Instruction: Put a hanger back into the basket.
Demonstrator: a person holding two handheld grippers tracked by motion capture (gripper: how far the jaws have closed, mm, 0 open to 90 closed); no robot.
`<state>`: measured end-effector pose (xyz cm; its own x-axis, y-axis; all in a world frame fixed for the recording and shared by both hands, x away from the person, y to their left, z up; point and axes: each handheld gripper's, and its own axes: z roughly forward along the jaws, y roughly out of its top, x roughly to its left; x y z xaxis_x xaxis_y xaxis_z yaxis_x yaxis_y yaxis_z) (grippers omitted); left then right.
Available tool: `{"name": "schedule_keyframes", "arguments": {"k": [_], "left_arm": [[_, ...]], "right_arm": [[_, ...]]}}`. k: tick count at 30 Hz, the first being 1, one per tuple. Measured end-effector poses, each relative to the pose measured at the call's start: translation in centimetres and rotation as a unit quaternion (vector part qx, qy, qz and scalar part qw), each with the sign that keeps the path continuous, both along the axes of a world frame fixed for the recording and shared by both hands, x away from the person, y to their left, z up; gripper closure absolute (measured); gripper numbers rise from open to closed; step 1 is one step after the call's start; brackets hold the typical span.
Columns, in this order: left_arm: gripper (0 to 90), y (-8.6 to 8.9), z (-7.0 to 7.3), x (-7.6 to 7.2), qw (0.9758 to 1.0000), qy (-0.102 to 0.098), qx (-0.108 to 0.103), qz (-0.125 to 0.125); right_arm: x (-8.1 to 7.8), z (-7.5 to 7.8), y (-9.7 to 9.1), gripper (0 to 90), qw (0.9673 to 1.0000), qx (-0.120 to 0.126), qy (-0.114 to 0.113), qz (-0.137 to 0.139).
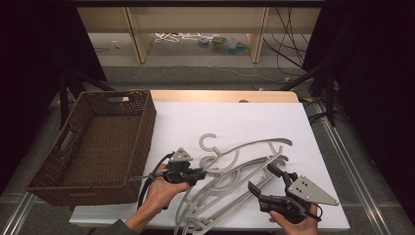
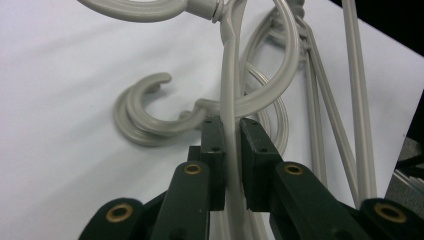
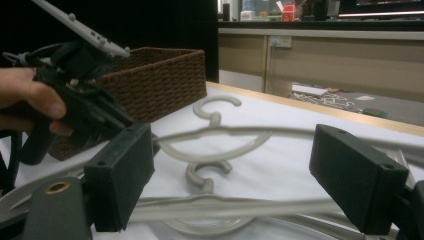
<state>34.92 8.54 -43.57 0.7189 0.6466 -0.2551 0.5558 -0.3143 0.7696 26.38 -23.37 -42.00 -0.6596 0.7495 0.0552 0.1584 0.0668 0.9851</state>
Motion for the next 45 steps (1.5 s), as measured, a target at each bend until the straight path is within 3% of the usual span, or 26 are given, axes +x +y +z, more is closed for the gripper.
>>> {"name": "schedule_keyframes", "arguments": {"k": [11, 12, 13, 17, 20, 23, 25, 27, 32, 33, 34, 35, 37, 39, 40, 41, 45], "left_arm": [[81.9, 2.8, 3.5, 0.4, 0.9986, -0.021, -0.041, 0.024], [82.0, 3.3, 4.6, 0.5, 0.9982, -0.025, -0.047, 0.025], [81.9, 3.3, 4.6, 0.5, 0.9982, -0.025, -0.047, 0.025], [82.0, 4.8, 7.0, 0.5, 0.9973, -0.035, -0.058, 0.029], [82.0, 6.1, 8.8, 0.4, 0.997, -0.052, -0.05, 0.027], [82.0, 6.9, 9.5, 0.3, 0.997, -0.052, -0.05, 0.027], [82.0, 8.5, 10.6, 0.4, 0.9957, -0.065, -0.055, 0.036], [82.0, 8.9, 11.0, 0.5, 0.996, -0.066, -0.047, 0.039], [82.0, 12.5, 12.5, 1.3, 0.9927, -0.091, -0.022, 0.076], [82.0, 13.5, 12.7, 1.9, 0.9898, -0.119, -0.005, 0.079], [82.0, 14.0, 12.9, 1.7, 0.9904, -0.104, -0.014, 0.091], [82.1, 15.4, 13.2, 1.8, 0.9892, -0.097, -0.013, 0.109], [82.1, 16.1, 13.3, 1.9, 0.9883, -0.1, -0.006, 0.116], [82.1, 17.3, 13.5, 2.0, 0.9857, -0.107, 0.013, 0.13], [82.1, 18.1, 13.5, 2.1, 0.9849, -0.11, 0.032, 0.129], [82.1, 19.1, 13.5, 2.4, 0.9817, -0.109, 0.035, 0.153], [82.1, 20.8, 13.3, 2.8, 0.9782, -0.109, 0.042, 0.172]], "right_arm": [[-0.1, 0.0, 0.1, 18.5, 1.0, 0.002, 0.0, 0.002], [-0.1, 0.0, 0.1, 18.4, 1.0, -0.001, 0.001, -0.001], [-0.1, 0.0, 0.2, 18.4, 1.0, 0.004, 0.003, 0.001], [-0.2, 0.0, 0.2, 18.3, 1.0, 0.002, 0.005, 0.002], [-0.1, 0.0, 0.1, 18.1, 0.9999, 0.001, 0.009, 0.005], [-0.1, 0.0, 0.1, 18.1, 1.0, -0.001, 0.01, 0.001], [-0.1, 0.0, 0.2, 18.0, 0.9999, -0.004, 0.015, 0.005], [-0.1, 0.0, 0.2, 18.0, 0.9999, -0.005, 0.014, 0.005], [0.0, -0.1, 0.3, 17.9, 0.9999, 0.0, 0.012, 0.007], [0.0, -0.1, 0.3, 17.9, 0.9999, 0.001, 0.011, 0.007], [0.0, -0.1, 0.3, 17.9, 0.9999, 0.001, 0.011, 0.007], [0.0, -0.1, 0.3, 17.9, 0.9999, -0.001, 0.013, 0.007], [0.0, -0.1, 0.3, 17.9, 0.9999, -0.004, 0.011, 0.005], [0.0, -0.1, 0.3, 17.9, 0.9999, -0.003, 0.011, 0.004], [0.0, -0.1, 0.3, 17.9, 0.9999, -0.001, 0.012, 0.007], [0.0, -0.2, 0.3, 17.9, 0.9999, -0.004, 0.011, 0.003], [0.1, -0.3, 0.5, 17.9, 0.9999, 0.008, 0.007, 0.006]]}}
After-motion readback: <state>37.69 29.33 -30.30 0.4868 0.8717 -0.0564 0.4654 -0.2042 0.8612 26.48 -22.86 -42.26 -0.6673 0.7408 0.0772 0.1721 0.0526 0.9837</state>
